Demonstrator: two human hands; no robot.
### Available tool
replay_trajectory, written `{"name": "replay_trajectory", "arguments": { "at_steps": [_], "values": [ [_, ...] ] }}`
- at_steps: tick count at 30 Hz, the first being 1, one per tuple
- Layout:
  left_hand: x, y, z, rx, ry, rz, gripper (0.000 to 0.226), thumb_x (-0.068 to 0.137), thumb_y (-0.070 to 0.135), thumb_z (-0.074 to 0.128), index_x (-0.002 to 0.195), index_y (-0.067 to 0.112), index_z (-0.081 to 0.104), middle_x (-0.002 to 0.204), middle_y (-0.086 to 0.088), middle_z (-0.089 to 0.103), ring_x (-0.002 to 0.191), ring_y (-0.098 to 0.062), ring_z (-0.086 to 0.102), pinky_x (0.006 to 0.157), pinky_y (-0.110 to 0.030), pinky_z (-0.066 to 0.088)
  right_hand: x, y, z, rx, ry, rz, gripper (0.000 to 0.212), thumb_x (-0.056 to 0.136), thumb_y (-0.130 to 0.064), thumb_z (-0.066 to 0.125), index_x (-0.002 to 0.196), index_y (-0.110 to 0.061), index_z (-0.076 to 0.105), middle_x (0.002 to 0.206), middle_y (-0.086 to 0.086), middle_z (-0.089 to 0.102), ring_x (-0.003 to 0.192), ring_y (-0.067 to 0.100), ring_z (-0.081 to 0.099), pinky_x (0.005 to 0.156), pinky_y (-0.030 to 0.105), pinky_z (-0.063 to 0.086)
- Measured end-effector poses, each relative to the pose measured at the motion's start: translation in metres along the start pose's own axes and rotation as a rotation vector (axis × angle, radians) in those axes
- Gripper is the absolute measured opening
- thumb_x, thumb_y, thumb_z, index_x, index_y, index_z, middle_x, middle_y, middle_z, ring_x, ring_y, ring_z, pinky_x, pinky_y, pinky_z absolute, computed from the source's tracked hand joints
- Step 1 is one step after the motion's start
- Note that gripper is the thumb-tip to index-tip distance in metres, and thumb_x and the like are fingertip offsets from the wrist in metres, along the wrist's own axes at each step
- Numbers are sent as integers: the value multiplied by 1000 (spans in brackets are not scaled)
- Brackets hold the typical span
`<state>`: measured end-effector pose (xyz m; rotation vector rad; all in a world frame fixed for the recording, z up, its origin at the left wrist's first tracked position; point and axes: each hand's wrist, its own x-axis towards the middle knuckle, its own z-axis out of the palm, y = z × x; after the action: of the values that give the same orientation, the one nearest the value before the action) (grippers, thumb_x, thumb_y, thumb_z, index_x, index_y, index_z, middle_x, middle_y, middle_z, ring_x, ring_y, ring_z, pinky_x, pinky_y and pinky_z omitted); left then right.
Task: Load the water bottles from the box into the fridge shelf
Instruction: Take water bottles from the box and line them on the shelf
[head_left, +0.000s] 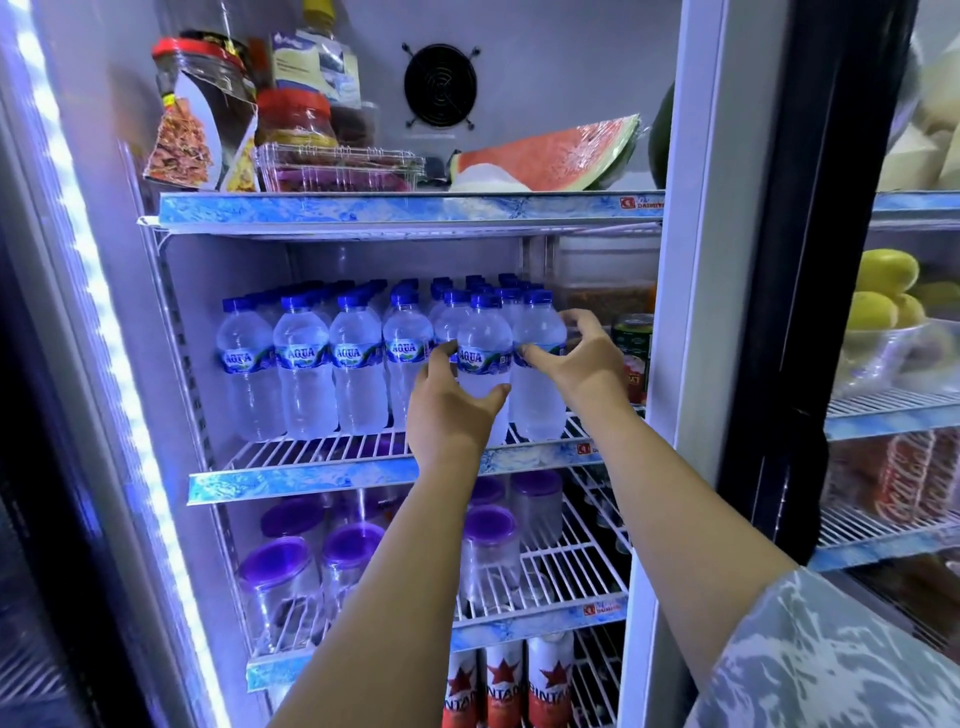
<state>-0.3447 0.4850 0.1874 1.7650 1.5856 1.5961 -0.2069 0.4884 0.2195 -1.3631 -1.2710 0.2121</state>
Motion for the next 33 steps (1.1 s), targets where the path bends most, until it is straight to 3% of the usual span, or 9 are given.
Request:
{"name": "replay_trajectory", "arguments": {
  "at_steps": [5, 12, 16, 18, 20, 27, 33],
  "values": [
    [-3, 3, 13, -17, 10, 39, 71, 76, 42, 74, 135, 26, 40, 128, 1, 54, 105, -20, 57, 63, -30, 43, 10, 11, -7, 17, 38, 23, 50, 81, -28, 74, 124, -14, 53, 108, 5, 62, 85, 21, 54, 68, 29, 40],
    [-4, 5, 24, -16, 27, 60, 71, 75, 48, 72, 135, 28, 39, 129, 4, 52, 109, -19, 54, 62, -30, 43, 22, 14, 2, 66, -3, 26, 45, 84, -15, 68, 127, -11, 54, 117, 10, 64, 95, 23, 57, 72, 26, 39],
    [-6, 2, 25, -30, 22, 68, 73, 74, 51, 72, 134, 30, 38, 128, 6, 50, 112, -17, 53, 61, -30, 43, 28, 14, 5, 28, 1, 49, 51, 83, -18, 68, 132, -15, 53, 123, 15, 50, 102, 29, 56, 88, 31, 48],
    [-5, 1, 25, -39, 3, 63, 74, 73, 52, 73, 133, 30, 38, 127, 6, 50, 112, -17, 53, 62, -32, 46, 31, 18, 7, 41, -1, 39, 55, 80, -23, 70, 132, -16, 54, 123, 13, 53, 103, 29, 59, 97, 37, 50],
    [-4, -1, 24, -56, -32, 50, 76, 71, 50, 75, 134, 28, 38, 127, 4, 51, 113, -19, 52, 66, -35, 50, 34, 23, 9, 52, 8, 41, 56, 78, -25, 71, 131, -15, 55, 123, 17, 57, 107, 31, 61, 95, 42, 51],
    [-1, -5, 22, -57, -105, 5, 70, 77, 40, 71, 137, 25, 39, 127, 3, 53, 114, -21, 53, 70, -32, 47, 32, 22, 1, 22, 7, 41, 52, 79, -23, 76, 126, -16, 55, 121, 8, 64, 107, 25, 61, 79, 29, 48],
    [0, -7, 21, -53, -107, 1, 69, 78, 42, 71, 137, 19, 42, 130, 0, 53, 115, -19, 54, 75, -31, 46, 40, 20, -1, 7, -24, 59, 47, 84, -13, 70, 128, -12, 53, 123, 11, 64, 112, 29, 59, 77, 25, 41]
  ]
}}
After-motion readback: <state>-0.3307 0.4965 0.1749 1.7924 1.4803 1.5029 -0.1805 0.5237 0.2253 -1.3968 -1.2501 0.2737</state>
